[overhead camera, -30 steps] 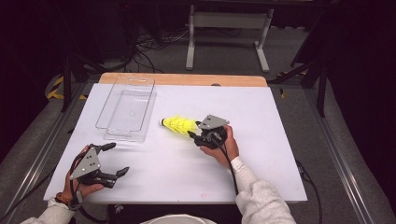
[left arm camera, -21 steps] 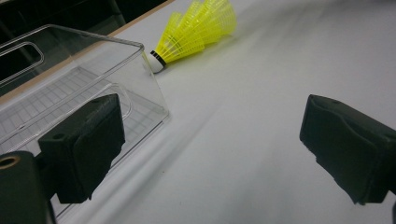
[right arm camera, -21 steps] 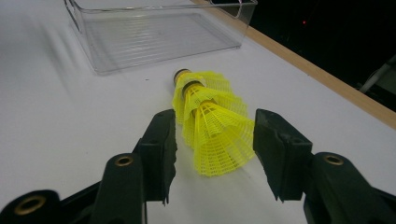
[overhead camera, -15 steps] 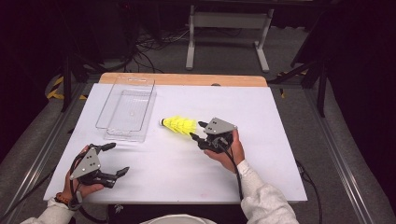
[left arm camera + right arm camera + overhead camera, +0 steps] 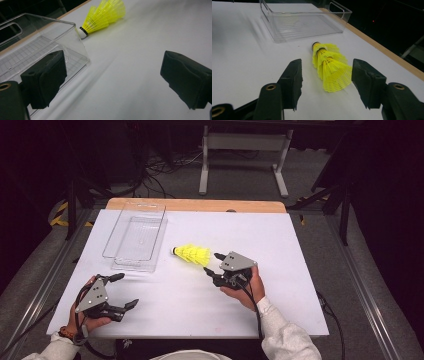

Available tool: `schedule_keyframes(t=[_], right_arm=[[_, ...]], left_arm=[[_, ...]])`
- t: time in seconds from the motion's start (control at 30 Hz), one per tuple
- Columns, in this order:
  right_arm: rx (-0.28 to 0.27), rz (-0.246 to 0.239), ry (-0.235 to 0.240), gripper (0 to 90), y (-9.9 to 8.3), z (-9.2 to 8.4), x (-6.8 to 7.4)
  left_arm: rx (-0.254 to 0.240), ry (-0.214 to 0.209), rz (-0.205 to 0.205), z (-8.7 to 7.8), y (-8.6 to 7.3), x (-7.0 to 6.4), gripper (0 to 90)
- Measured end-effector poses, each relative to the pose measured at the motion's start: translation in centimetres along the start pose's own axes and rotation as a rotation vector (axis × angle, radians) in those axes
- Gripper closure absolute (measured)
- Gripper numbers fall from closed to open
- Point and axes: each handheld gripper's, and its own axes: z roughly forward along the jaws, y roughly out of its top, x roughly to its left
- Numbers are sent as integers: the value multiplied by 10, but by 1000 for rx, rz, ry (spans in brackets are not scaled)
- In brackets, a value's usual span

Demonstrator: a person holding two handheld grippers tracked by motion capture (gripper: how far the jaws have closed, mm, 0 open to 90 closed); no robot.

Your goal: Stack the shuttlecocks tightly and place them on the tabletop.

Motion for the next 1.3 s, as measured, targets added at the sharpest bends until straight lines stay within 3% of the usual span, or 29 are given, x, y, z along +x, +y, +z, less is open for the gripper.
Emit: schedule_keyframes(t=[0.57, 1.3], right_arm=[[-22, -38, -15, 325, -5, -13, 9], [-10, -55, -40, 290, -15, -21, 11]], left_arm=[[0, -1, 5, 0, 0, 0, 76], [1, -4, 6, 0, 1, -1, 76]])
